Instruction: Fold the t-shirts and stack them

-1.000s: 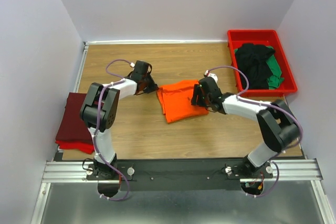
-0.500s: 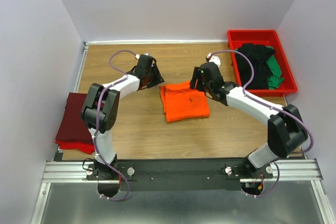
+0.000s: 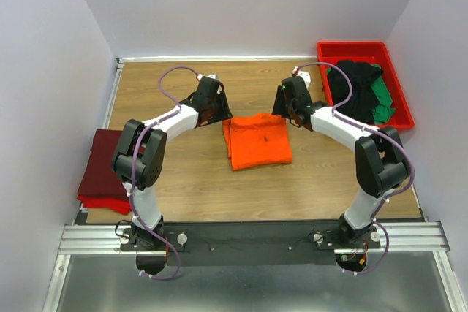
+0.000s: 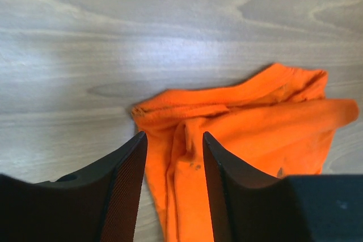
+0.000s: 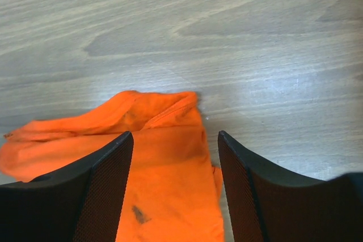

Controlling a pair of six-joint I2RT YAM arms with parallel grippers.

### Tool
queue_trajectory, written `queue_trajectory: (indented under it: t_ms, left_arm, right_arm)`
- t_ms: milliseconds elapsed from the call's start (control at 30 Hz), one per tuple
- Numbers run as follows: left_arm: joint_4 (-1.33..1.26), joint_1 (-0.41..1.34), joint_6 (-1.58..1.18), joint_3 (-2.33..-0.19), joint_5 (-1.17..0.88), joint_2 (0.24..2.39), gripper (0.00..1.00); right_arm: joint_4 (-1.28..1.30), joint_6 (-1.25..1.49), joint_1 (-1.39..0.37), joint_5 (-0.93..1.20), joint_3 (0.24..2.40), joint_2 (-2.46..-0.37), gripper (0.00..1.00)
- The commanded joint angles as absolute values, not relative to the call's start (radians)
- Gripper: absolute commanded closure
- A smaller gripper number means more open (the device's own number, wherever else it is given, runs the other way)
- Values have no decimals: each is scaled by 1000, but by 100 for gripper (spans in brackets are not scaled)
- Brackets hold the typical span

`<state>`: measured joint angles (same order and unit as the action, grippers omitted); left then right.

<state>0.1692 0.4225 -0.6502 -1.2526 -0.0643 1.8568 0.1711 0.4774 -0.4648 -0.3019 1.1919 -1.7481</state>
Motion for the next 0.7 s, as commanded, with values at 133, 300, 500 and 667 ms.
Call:
queue_trajectory:
  t_ms: [133, 300, 500, 667]
  left_arm:
    - [137, 451, -649, -1209, -94, 1848, 51]
    - [118, 457, -652, -1195, -117, 1833, 51]
    - [104, 459, -657, -1195, -123, 1847, 54]
    - [77, 459, -670, -1201, -135, 1861, 56]
  right_arm:
    - [176, 485, -445, -265, 1207, -1810, 37]
    - [178, 511, -443, -249, 1198, -1822, 38]
    - [175, 515, -445, -247, 1210, -1851, 45]
    - [173, 511, -443, -255, 1224, -1867, 47]
